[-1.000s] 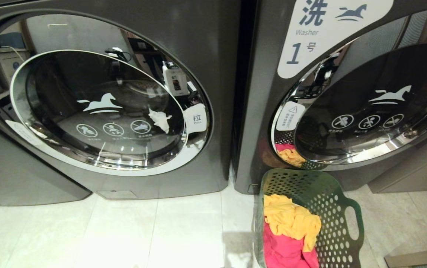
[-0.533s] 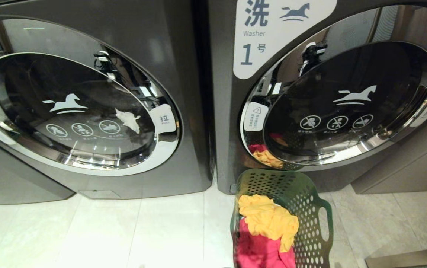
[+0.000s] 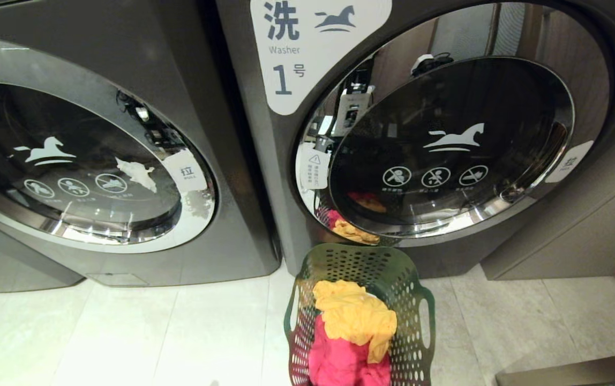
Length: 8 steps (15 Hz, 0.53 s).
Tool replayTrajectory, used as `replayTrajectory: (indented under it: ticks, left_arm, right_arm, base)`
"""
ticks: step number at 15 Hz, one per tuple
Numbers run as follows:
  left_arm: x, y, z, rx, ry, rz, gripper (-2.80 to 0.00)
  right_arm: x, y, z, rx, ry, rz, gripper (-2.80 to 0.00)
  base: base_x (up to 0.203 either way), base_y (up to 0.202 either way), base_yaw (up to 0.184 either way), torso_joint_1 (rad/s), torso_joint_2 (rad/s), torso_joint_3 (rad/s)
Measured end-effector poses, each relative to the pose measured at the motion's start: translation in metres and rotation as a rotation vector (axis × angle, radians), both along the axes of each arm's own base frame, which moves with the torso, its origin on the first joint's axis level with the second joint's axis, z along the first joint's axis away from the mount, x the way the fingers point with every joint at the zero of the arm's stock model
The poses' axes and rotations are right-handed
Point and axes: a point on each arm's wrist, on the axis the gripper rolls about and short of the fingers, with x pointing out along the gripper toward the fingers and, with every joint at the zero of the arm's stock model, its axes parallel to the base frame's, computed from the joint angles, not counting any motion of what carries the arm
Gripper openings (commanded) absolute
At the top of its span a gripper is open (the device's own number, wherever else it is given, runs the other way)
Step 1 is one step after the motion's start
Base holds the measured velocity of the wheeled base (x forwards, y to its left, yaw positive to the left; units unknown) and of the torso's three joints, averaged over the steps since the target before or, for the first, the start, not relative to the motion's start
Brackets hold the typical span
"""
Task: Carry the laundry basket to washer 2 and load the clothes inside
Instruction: Open the lid of the washing machine
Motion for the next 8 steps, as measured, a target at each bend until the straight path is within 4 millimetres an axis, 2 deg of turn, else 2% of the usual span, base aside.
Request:
replayTrajectory:
  ticks: [5, 8]
  left_arm:
    - [0.0000, 0.0000, 0.0000, -0.002, 0.000, -0.001, -2.80]
    - [0.0000, 0.0000, 0.0001, -0.002, -0.001, 0.000, -2.80]
  right_arm:
    - [0.0000, 0.0000, 0.0000, 0.004, 0.000, -0.001, -2.80]
    - [0.0000, 0.0000, 0.0000, 0.006, 0.001, 0.000, -2.80]
  base:
    - [0.000, 0.000, 0.000, 0.000, 0.00, 0.000]
    - [-0.004, 0.003, -0.116, 0.002, 0.00, 0.002]
